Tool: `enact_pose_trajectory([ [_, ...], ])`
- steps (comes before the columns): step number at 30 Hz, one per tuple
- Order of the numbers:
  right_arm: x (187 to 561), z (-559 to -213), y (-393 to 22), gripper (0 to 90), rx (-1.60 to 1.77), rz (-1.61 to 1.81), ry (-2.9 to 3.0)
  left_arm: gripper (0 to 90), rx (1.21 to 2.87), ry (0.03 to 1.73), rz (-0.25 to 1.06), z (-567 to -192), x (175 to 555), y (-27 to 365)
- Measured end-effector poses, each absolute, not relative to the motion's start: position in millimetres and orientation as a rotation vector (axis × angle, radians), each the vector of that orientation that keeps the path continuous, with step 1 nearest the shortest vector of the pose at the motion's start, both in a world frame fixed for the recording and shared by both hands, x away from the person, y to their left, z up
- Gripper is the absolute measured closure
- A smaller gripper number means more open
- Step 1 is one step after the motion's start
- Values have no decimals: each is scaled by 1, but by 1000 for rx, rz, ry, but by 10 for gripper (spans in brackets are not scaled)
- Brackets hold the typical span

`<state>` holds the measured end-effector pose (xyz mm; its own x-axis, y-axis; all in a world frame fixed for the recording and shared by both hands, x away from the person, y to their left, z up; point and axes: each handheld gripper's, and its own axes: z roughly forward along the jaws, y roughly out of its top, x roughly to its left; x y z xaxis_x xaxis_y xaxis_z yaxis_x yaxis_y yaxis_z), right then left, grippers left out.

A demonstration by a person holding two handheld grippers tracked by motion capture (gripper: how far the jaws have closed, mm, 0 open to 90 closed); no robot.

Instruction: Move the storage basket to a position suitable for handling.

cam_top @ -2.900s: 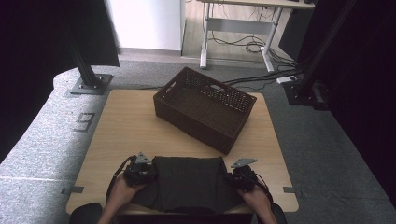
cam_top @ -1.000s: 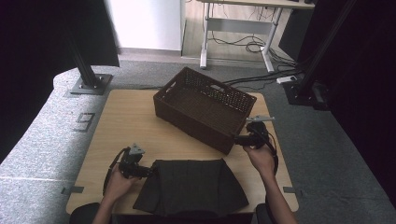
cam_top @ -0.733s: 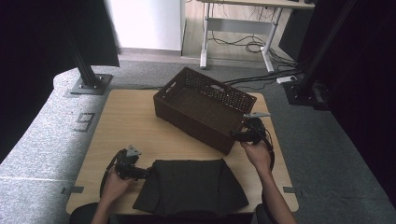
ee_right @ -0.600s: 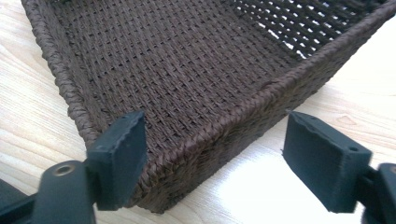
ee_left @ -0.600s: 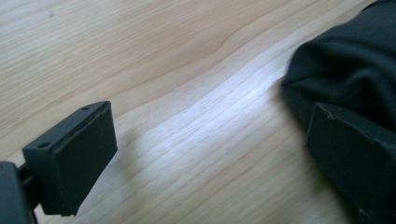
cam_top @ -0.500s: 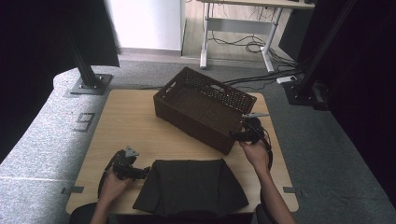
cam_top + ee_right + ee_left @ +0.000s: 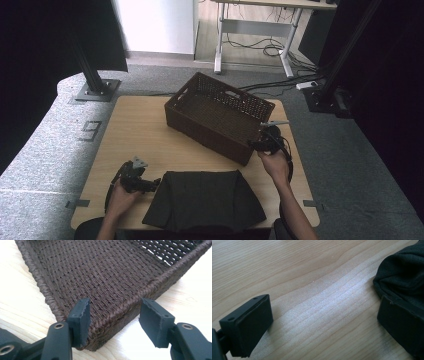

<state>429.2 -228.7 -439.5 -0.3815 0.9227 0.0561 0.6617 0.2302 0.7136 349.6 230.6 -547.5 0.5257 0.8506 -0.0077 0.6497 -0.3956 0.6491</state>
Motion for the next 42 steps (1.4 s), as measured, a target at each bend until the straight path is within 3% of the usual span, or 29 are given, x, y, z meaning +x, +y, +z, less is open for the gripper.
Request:
enact_pose_trajectory([
  [29,432,-438,-284,680,1584,859,2056,2,2176,1231,430,-546,351,228],
  [34,431,-439,-285,682,1566,874,2059,51,2122,1271,369,-541,356,234],
  [42,430,-439,-285,682,1553,880,2066,145,2025,1290,393,-521,361,244],
])
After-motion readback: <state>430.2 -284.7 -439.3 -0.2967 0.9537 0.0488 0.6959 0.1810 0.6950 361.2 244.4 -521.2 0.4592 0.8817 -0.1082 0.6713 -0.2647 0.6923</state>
